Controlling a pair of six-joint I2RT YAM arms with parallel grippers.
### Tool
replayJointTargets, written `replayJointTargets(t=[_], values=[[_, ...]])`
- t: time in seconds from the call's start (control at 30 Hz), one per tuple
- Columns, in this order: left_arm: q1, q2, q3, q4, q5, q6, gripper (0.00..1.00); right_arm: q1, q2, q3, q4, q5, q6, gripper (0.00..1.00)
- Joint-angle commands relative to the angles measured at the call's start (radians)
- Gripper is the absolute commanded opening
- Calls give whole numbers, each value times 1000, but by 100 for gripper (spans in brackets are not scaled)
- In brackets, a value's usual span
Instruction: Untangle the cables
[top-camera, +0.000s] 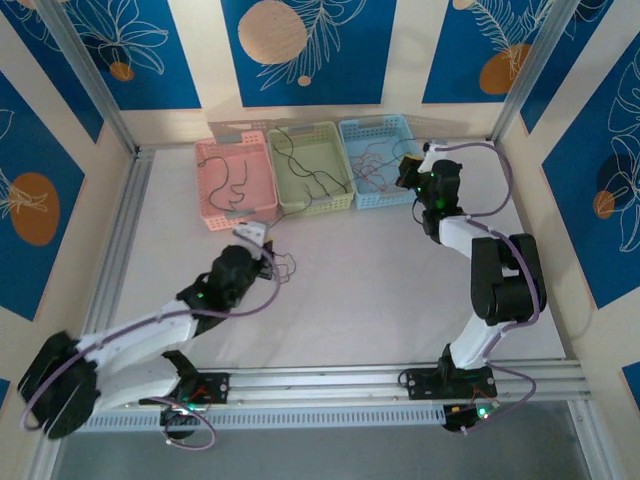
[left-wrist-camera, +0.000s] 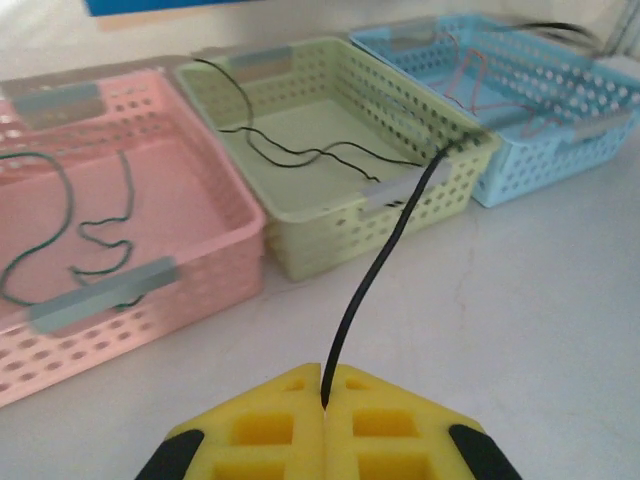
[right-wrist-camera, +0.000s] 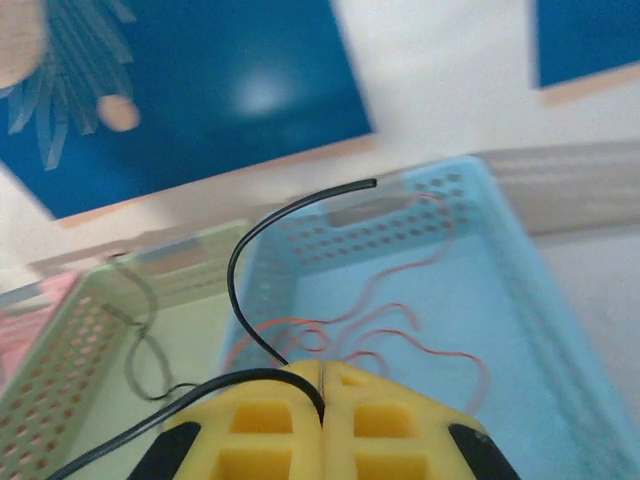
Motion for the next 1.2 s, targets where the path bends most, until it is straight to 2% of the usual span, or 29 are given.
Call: replayJointTargets(t=[0.0, 0.17, 0.3, 0.5, 0.57, 0.77, 0.83, 1.03, 1.17], values=[[67, -93, 4, -97, 21, -21, 0, -27, -36, -20, -63, 135, 84, 0], [123, -189, -6, -171, -9, -20, 0, -58, -26, -27, -74, 123, 150, 0], [196, -239, -21, -214, 30, -64, 0, -60, -19, -25, -70, 106, 158, 0], [219, -197, 34, -227, 108, -71, 0, -26, -13, -7, -27, 28, 111, 0], [219, -160, 68, -216, 140, -68, 0, -13, -5, 10, -5, -47, 77, 0], [221, 65, 311, -234, 333, -77, 0, 89, 51, 114, 20, -306, 24, 0], [221, 162, 410, -247, 370, -64, 0, 140, 71, 168, -24, -340, -23, 0], [241, 479, 712, -281, 470, -53, 0, 222, 196, 464, -304, -416, -12, 0], [263, 656, 892, -303, 481, -69, 0, 252, 347, 708, -479, -447, 30, 0]])
